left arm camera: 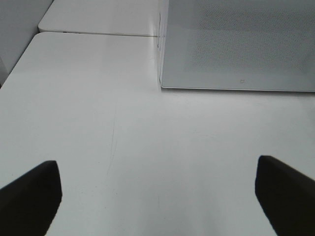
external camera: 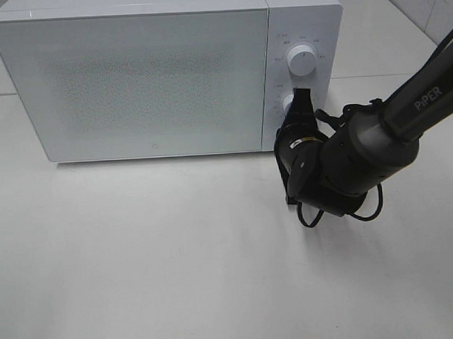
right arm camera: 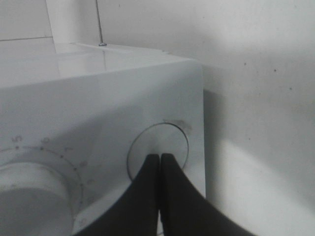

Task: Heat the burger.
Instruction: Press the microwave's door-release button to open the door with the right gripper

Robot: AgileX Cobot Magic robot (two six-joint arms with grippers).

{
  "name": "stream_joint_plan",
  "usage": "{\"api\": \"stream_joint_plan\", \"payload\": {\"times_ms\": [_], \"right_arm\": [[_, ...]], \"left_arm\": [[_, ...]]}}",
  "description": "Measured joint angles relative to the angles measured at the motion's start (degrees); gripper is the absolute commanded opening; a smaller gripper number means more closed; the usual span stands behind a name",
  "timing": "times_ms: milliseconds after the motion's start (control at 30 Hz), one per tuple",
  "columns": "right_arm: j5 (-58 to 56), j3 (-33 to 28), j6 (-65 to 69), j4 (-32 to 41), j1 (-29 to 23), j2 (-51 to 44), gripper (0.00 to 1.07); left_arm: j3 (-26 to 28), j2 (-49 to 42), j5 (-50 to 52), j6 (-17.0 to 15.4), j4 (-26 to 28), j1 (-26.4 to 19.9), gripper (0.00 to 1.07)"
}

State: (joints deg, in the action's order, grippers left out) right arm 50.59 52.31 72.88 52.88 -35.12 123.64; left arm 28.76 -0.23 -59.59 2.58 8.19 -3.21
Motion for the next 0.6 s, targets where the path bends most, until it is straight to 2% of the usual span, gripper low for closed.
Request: {"api": "stream_joint_plan", "payload": {"times_ms": [600], "right_arm": [[0.29, 0.63, -1.15, 1.43, 1.03, 0.11, 0.00]], "left_arm": [[0.00, 0.00, 0.00, 0.00, 0.00, 0.00, 1.01]]}}
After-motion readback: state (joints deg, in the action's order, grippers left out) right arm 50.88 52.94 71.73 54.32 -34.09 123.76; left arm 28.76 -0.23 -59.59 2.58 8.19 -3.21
